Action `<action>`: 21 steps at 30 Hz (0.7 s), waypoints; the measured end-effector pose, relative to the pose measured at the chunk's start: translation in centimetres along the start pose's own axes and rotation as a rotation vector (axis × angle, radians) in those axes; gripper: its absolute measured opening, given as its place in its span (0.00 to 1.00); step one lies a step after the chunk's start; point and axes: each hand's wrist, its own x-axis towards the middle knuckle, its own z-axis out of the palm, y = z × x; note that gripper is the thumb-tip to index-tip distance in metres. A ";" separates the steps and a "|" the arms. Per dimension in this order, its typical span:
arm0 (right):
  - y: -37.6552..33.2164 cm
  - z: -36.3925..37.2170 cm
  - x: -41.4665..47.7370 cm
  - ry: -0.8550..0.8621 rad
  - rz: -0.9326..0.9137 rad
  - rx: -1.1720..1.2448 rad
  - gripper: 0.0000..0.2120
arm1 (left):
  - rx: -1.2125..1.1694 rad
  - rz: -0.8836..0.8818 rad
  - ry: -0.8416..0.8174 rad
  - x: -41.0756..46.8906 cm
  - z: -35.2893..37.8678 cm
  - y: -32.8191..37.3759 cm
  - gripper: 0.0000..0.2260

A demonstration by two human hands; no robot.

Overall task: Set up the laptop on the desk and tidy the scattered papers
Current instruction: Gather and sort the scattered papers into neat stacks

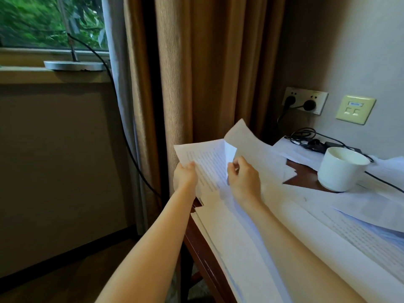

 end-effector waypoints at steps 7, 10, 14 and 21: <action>-1.9 1.7 -0.8 -0.094 0.099 0.199 0.10 | -0.036 0.381 -0.151 -1.5 -0.6 -0.2 0.08; -2.3 1.4 -0.8 -0.094 0.157 0.361 0.06 | 0.024 0.486 -0.286 -2.4 -1.0 0.4 0.04; -2.7 0.1 -0.2 -0.088 0.183 0.605 0.08 | 0.046 0.540 -0.411 -3.0 -0.8 1.2 0.11; -4.0 -2.0 0.5 -0.218 0.133 0.866 0.08 | 0.020 0.682 -0.218 -3.8 -0.8 2.3 0.15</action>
